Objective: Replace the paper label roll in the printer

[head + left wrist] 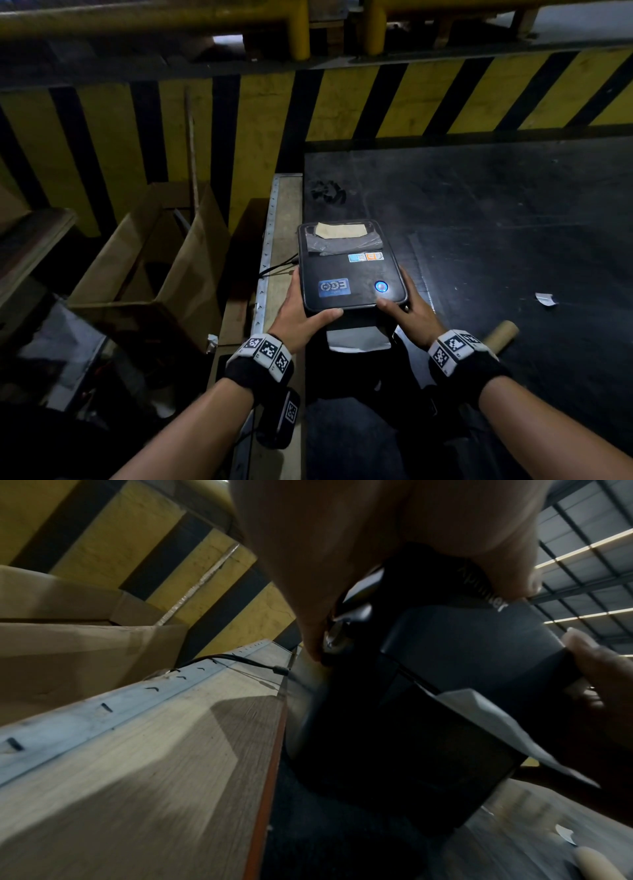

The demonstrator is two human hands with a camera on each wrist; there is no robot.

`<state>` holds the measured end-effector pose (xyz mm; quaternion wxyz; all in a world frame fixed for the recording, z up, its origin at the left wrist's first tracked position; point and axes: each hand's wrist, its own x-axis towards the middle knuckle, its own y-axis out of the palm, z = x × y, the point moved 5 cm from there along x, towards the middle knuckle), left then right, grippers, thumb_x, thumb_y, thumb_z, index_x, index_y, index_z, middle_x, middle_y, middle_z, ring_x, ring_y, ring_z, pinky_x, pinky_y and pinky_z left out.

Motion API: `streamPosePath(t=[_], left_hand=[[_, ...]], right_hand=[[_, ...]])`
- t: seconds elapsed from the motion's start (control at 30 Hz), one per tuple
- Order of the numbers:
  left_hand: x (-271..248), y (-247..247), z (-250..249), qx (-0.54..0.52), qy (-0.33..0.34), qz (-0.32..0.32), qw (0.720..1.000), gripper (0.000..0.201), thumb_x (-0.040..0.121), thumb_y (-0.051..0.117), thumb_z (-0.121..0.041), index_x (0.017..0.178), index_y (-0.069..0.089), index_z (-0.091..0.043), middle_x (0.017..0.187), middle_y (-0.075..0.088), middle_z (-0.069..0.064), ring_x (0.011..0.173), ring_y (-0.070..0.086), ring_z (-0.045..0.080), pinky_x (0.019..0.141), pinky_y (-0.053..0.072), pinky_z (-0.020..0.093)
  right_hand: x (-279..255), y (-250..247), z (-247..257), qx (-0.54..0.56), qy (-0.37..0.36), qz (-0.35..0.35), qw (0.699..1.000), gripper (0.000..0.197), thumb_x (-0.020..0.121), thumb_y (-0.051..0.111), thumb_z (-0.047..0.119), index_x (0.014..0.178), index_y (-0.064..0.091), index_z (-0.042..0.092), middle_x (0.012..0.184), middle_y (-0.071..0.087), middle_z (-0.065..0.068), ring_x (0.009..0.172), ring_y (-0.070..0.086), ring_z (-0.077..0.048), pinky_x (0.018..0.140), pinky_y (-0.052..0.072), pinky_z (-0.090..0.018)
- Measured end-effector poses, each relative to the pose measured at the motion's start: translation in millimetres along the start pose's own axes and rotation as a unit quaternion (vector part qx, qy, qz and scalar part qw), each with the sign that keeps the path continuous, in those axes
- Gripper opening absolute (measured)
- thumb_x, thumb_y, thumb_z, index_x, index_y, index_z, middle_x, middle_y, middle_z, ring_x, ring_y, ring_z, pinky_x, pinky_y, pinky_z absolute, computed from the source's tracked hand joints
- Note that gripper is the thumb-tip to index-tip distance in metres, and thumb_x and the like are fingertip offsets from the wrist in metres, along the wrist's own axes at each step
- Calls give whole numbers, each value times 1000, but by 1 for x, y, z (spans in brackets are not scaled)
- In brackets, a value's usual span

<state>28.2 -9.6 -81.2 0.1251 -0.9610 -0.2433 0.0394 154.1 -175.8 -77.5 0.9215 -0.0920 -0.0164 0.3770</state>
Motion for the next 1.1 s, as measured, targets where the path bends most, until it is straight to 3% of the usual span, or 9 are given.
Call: streamPosePath(t=[0.3,0.47,0.63,0.9,0.97,1.03,1.1], left_hand=[[0,-1,0,1,-2,-1,1000,104,64,79,-36,146,16,-25,141,47,-5,127,49,4,109,41,28],[-1,-1,-3,17,-5,3,1000,100,68,78,-30,146,15,-25,141,45,-6,126,48,2,99,41,8],[-4,-1,-5,13,-6,5,1000,99,69,77,-29,146,15,-24,141,45,-4,126,48,6,105,39,23],[-6,-2,-10,28,-19,20,999,94,66,77,-36,141,21,-32,140,46,-7,127,47,3,109,39,29],[-7,-1,-15,50,-14,12,999,88,67,77,-44,138,26,-37,141,45,-9,130,45,4,112,38,35],[-18,-6,-14,105,-13,8,994,87,71,74,-47,141,26,-33,144,36,-15,135,33,2,115,28,27],[-48,-19,-8,143,-72,-8,987,98,64,71,-62,143,28,-26,139,36,-16,129,33,-1,109,28,17]], right_hand=[[-1,1,3,10,-7,6,1000,51,84,60,5,108,38,46,109,53,24,90,55,24,81,43,1],[-1,1,0,3,1,6,1000,52,84,62,9,110,39,47,112,55,24,94,56,20,88,44,-3],[-1,0,0,-5,12,4,1000,51,84,61,10,108,39,49,109,55,25,93,57,20,85,44,-2],[-4,-3,6,-44,23,24,998,49,83,64,17,109,38,49,112,54,25,96,55,20,88,41,-6],[-6,-5,11,-96,34,34,994,48,83,65,22,114,37,44,111,51,27,102,54,13,81,35,3],[-6,-11,24,-200,6,20,980,58,79,68,28,128,37,33,118,48,19,117,47,-3,90,31,-5],[-6,-26,52,-225,-44,-60,972,68,74,73,28,133,40,17,129,47,4,122,45,-12,101,29,-18]])
